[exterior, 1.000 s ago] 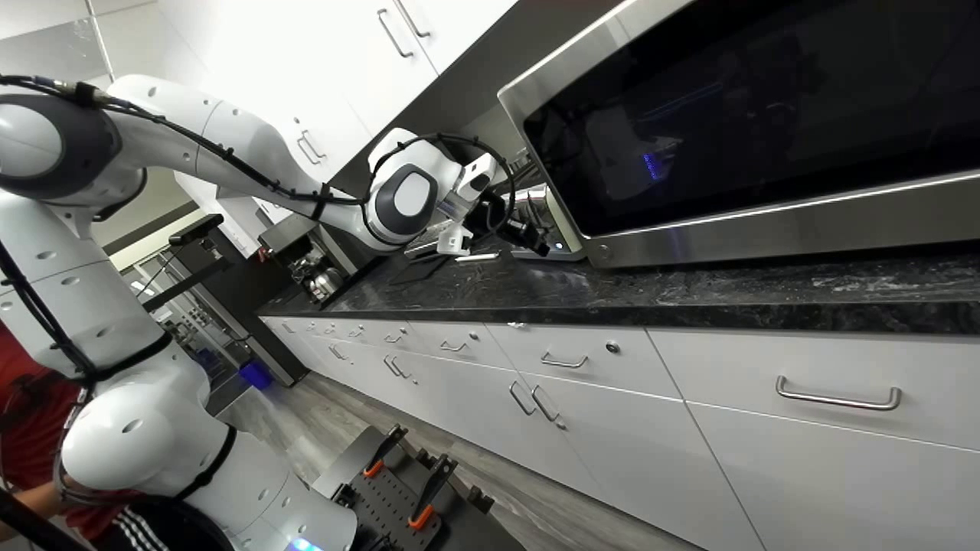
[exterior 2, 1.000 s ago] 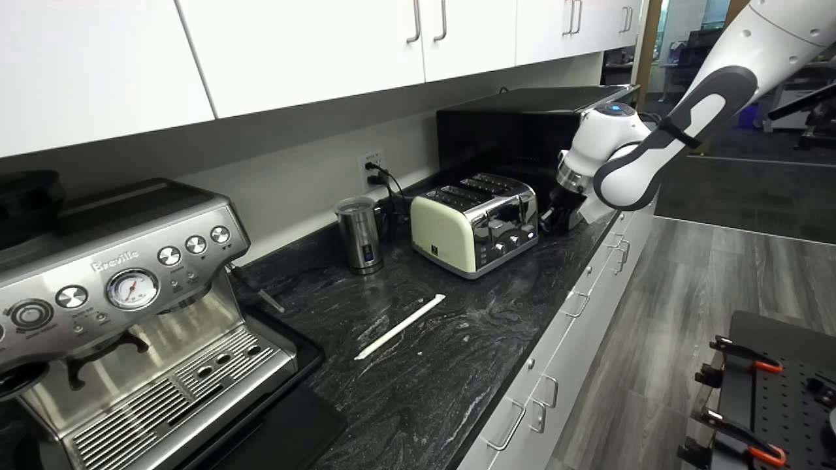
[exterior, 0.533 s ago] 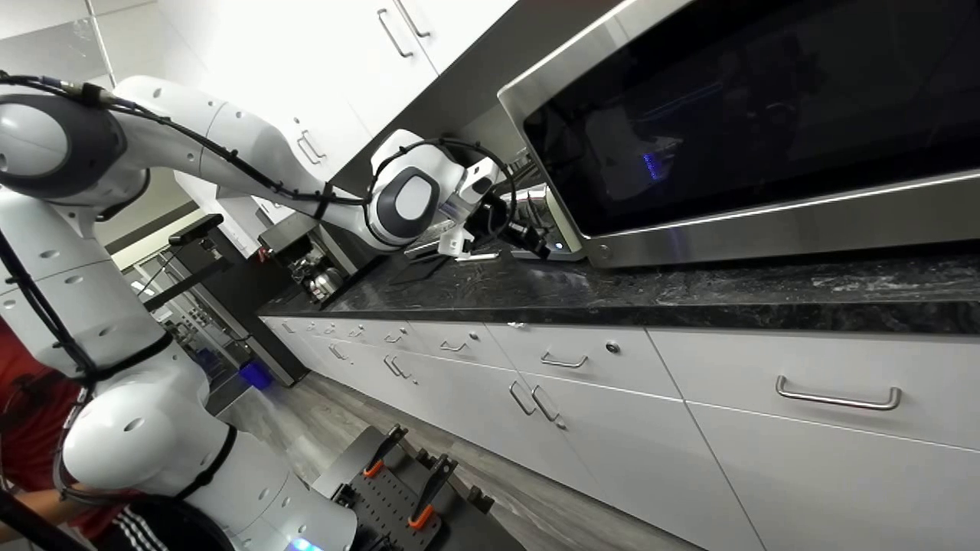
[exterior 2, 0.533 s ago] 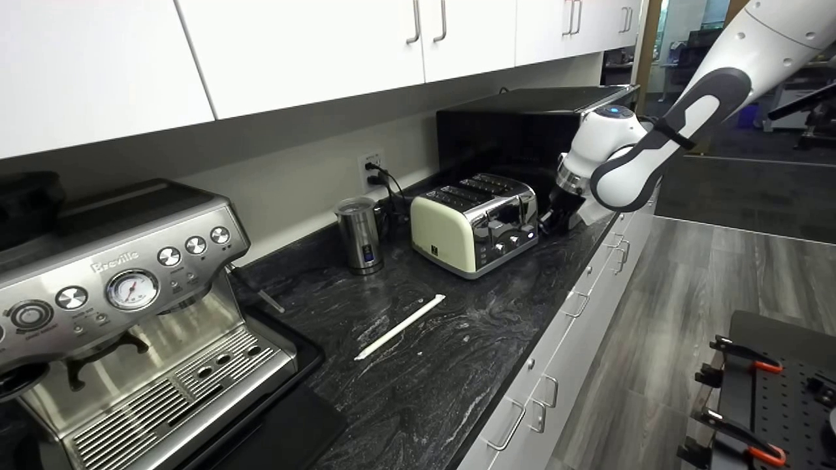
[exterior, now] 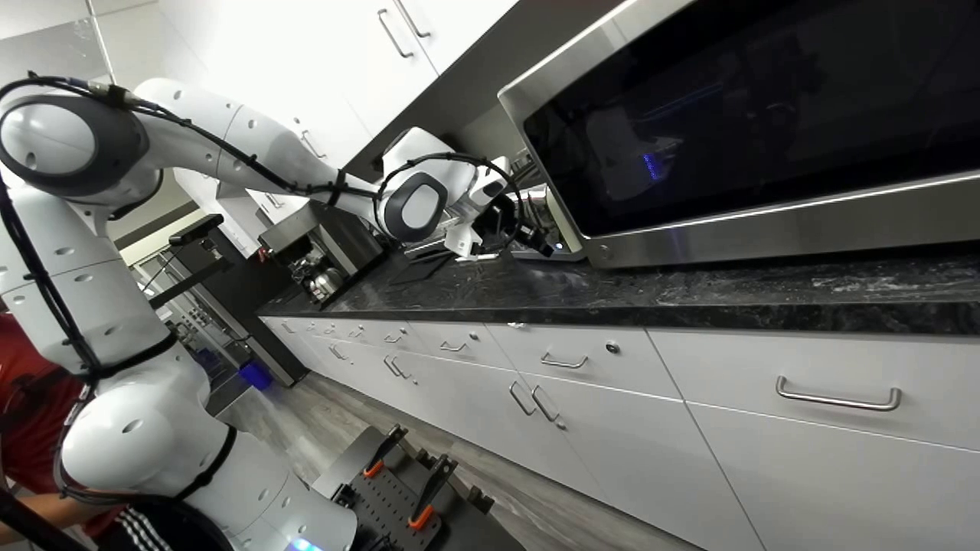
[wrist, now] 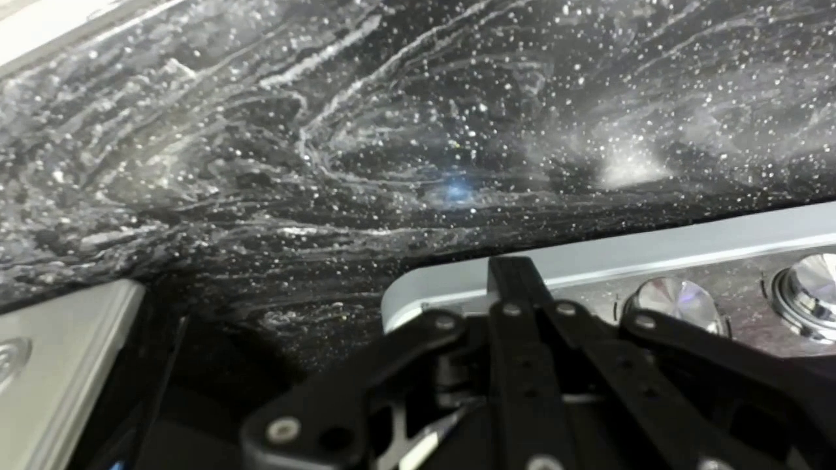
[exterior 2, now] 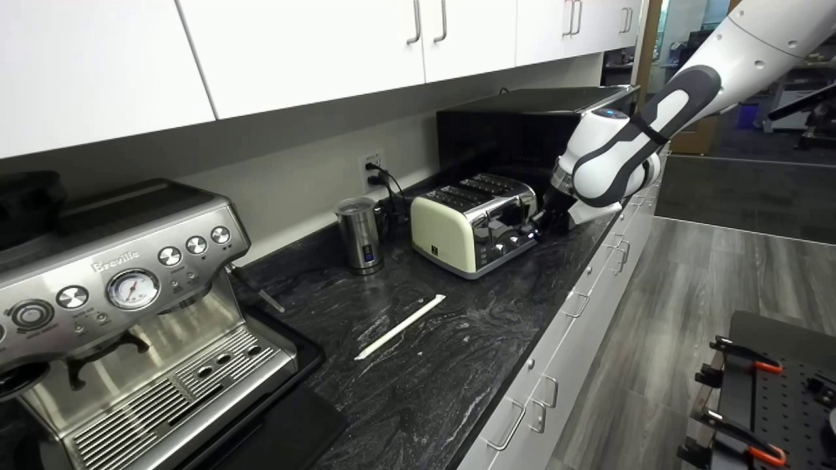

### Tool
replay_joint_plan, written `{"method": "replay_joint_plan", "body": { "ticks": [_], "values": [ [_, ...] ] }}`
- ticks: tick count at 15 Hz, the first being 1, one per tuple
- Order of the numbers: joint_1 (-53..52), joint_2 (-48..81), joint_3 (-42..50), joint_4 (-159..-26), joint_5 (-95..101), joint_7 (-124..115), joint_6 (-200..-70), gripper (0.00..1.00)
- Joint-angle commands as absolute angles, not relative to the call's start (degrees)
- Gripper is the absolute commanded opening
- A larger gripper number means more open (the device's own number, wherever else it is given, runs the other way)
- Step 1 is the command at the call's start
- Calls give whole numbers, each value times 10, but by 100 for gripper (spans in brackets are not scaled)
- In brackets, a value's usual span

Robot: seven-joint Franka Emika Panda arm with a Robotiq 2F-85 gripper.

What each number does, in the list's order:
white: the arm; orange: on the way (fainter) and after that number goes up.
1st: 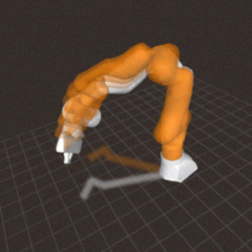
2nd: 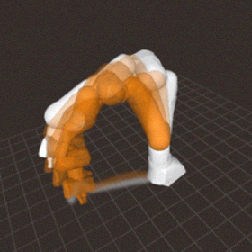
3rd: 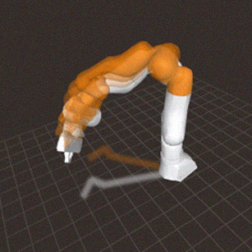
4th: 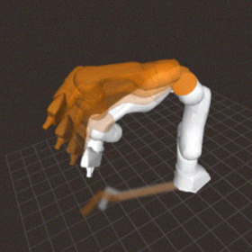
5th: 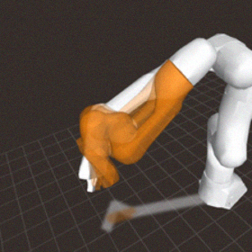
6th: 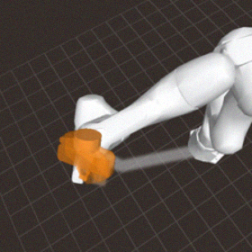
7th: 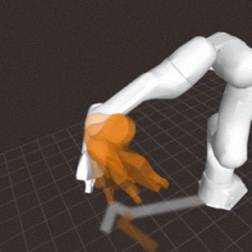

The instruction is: Flip up the toaster switch on the right

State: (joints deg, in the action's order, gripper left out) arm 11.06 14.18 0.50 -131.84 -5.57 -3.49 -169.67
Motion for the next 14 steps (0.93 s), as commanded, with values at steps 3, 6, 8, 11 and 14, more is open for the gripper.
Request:
{"method": "replay_joint_plan", "body": {
  "ticks": [3, 6, 8, 11, 14],
  "values": [
    [123, 170, 3, -1284, -93, -14, -1695, 0],
    [145, 176, -19, -1273, -108, -12, -1701, 0],
    [166, 175, -45, -1271, -137, 4, -1697, 0],
    [188, 178, -66, -1268, -167, 26, -1697, 0],
    [213, 186, -96, -1260, -208, 47, -1695, 0]
  ]
}}
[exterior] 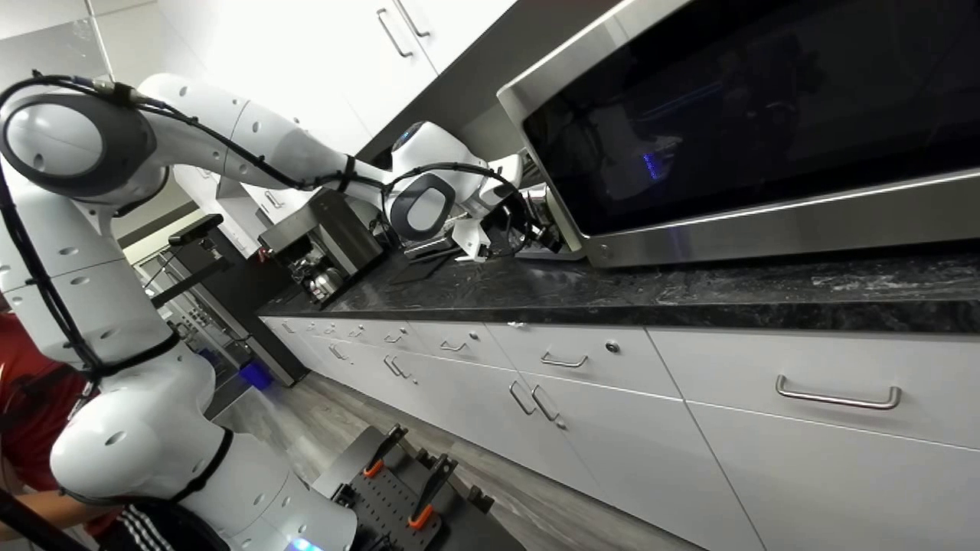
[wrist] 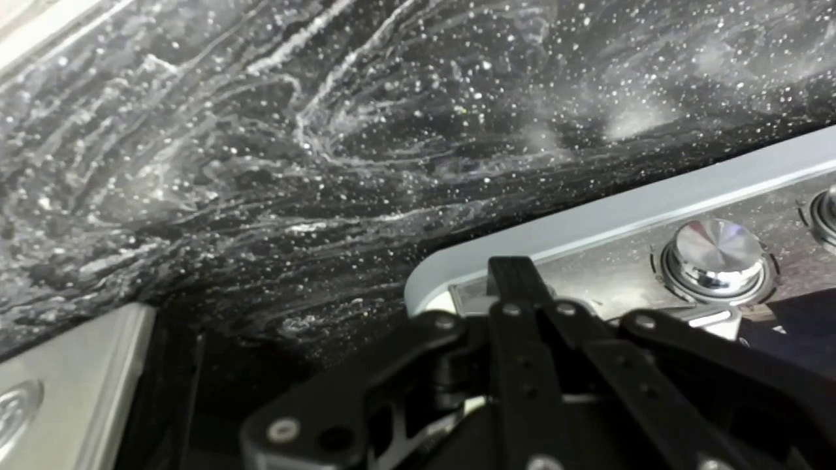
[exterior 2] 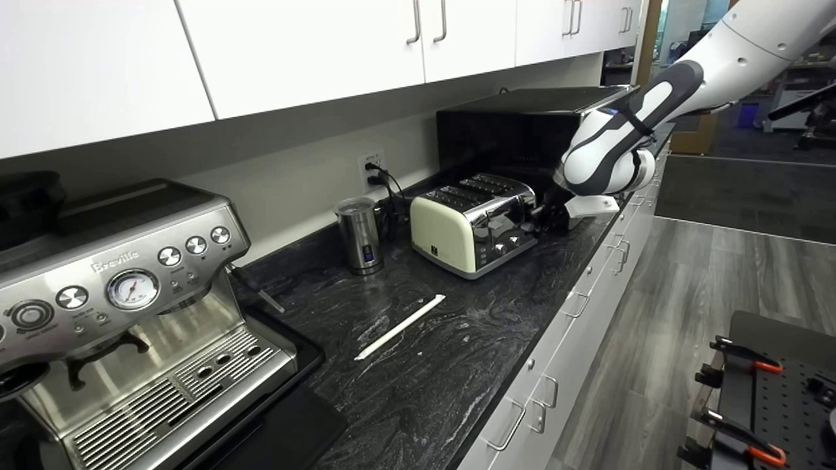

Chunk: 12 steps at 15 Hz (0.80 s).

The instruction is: Flip up the toaster switch on the right

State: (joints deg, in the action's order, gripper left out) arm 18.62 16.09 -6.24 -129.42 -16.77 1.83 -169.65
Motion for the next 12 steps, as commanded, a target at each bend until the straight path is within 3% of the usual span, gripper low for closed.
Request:
{"method": "replay_joint_plan", "body": {
  "ticks": [1, 6, 12],
  "values": [
    [211, 190, -91, -1258, -206, 38, -1691, 0],
    [196, 173, -68, -1288, -196, 2, -1727, 0],
    [265, 114, -157, -1361, -329, 81, -1735, 0]
  ]
}}
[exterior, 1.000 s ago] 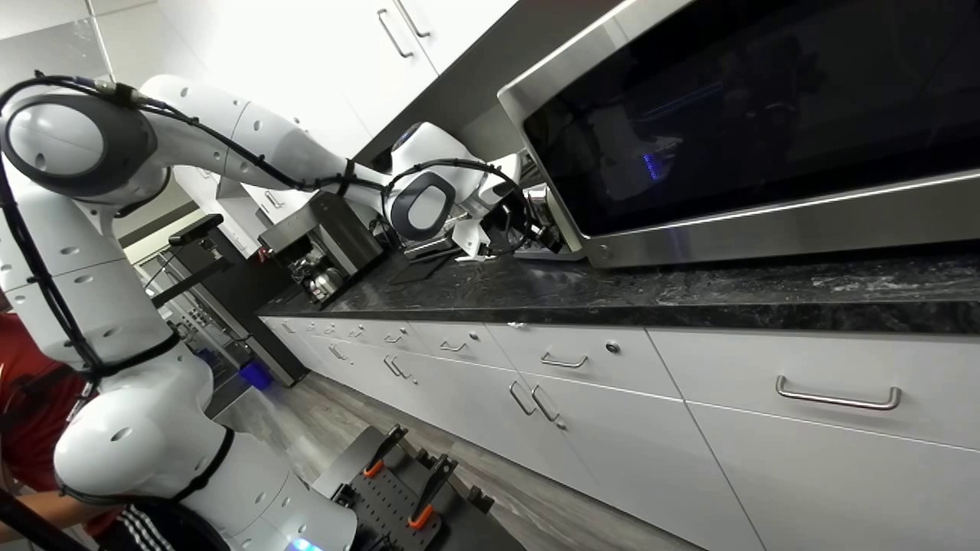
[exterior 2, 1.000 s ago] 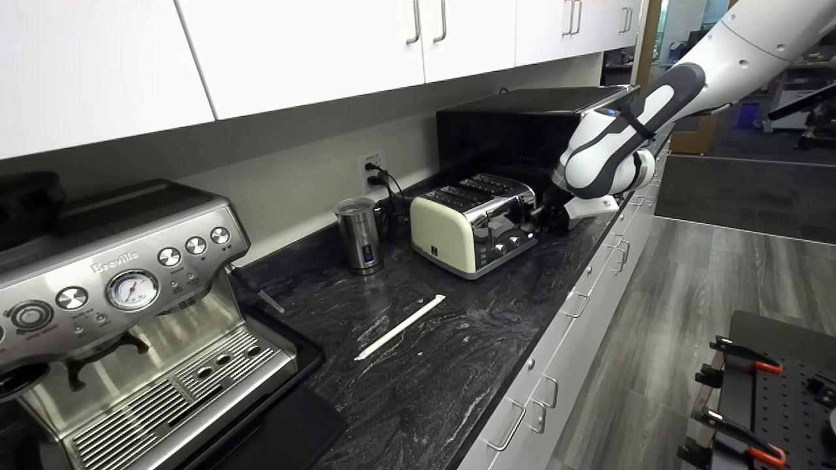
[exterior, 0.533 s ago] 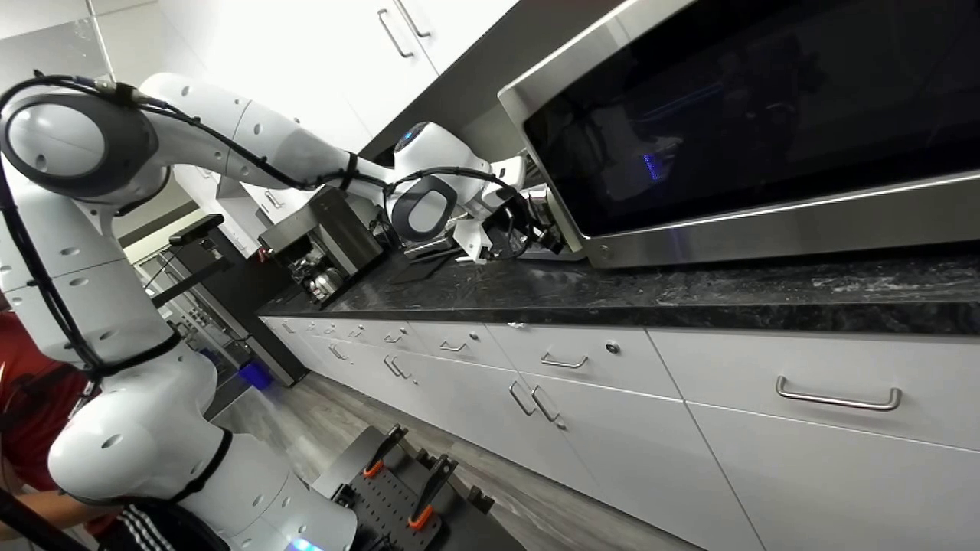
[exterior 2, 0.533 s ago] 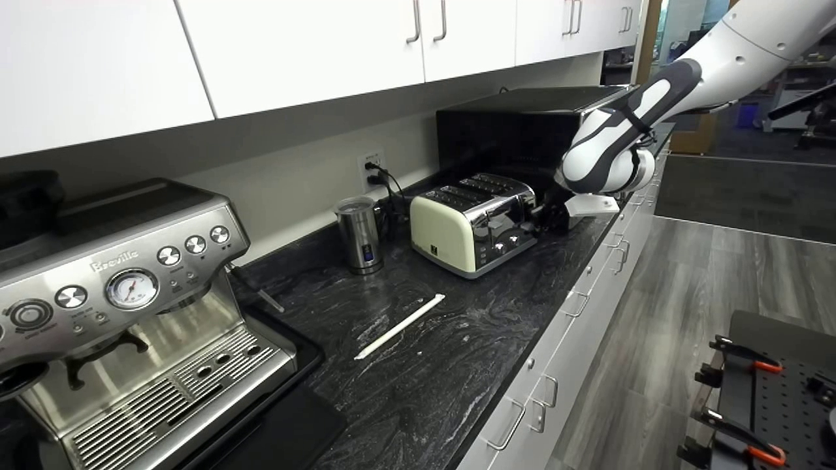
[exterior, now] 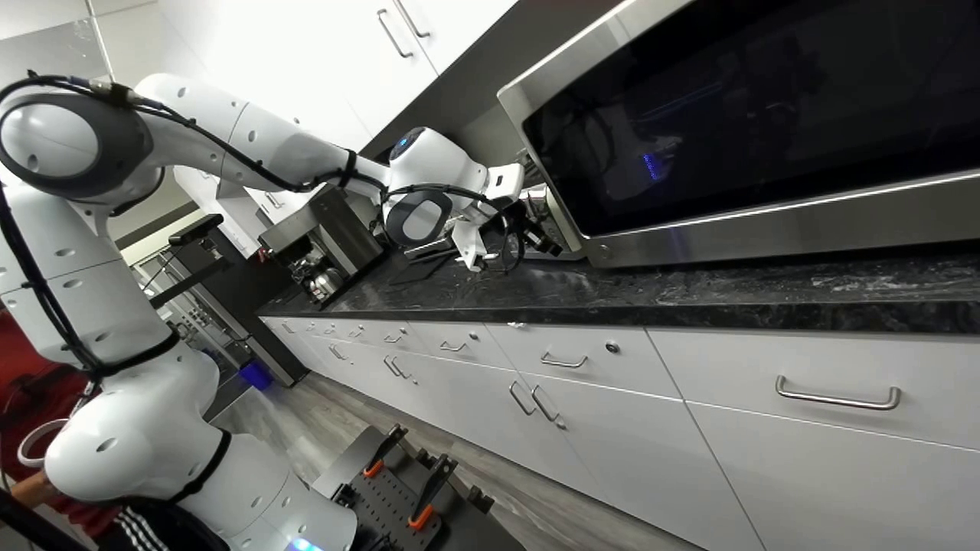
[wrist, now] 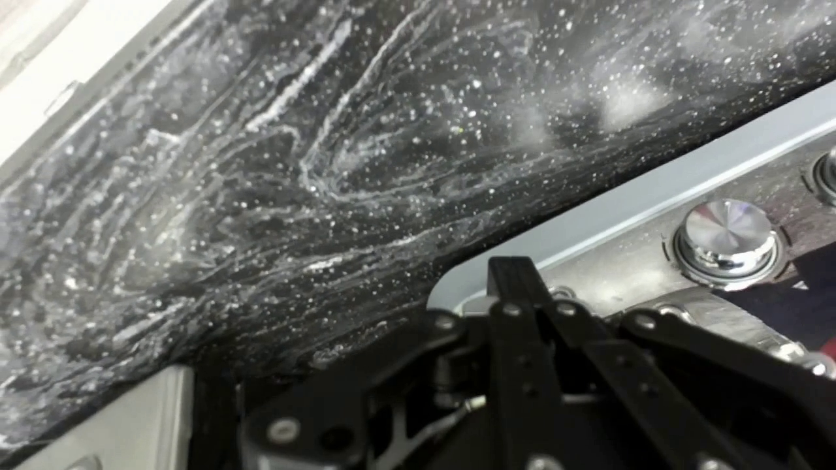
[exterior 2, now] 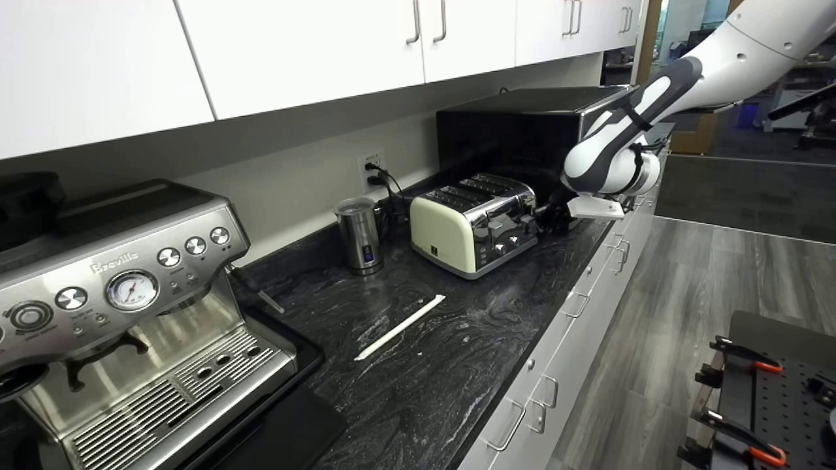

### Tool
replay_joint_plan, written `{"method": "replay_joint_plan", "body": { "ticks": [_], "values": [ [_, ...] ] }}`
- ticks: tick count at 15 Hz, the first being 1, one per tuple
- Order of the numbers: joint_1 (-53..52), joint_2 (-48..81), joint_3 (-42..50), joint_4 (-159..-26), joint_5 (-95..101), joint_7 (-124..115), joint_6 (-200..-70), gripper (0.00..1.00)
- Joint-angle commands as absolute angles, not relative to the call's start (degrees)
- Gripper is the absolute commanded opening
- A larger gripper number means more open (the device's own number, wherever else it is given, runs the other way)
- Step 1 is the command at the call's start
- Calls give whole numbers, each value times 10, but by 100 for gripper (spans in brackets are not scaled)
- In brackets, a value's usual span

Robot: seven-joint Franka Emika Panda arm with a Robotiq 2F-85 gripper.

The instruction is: Flip up the toaster switch on the right

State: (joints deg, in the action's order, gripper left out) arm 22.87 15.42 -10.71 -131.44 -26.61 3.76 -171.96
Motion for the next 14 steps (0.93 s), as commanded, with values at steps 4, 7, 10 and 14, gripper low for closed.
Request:
{"method": "replay_joint_plan", "body": {
  "ticks": [4, 7, 10, 14],
  "values": [
    [293, 72, -208, -1438, -424, 157, -1789, 0],
    [313, 15, -264, -1510, -485, 229, -1900, 0],
    [326, -77, -310, -1558, -464, 201, -1934, 0],
    [217, -173, -220, -1595, -435, 201, -1890, 0]
  ]
}}
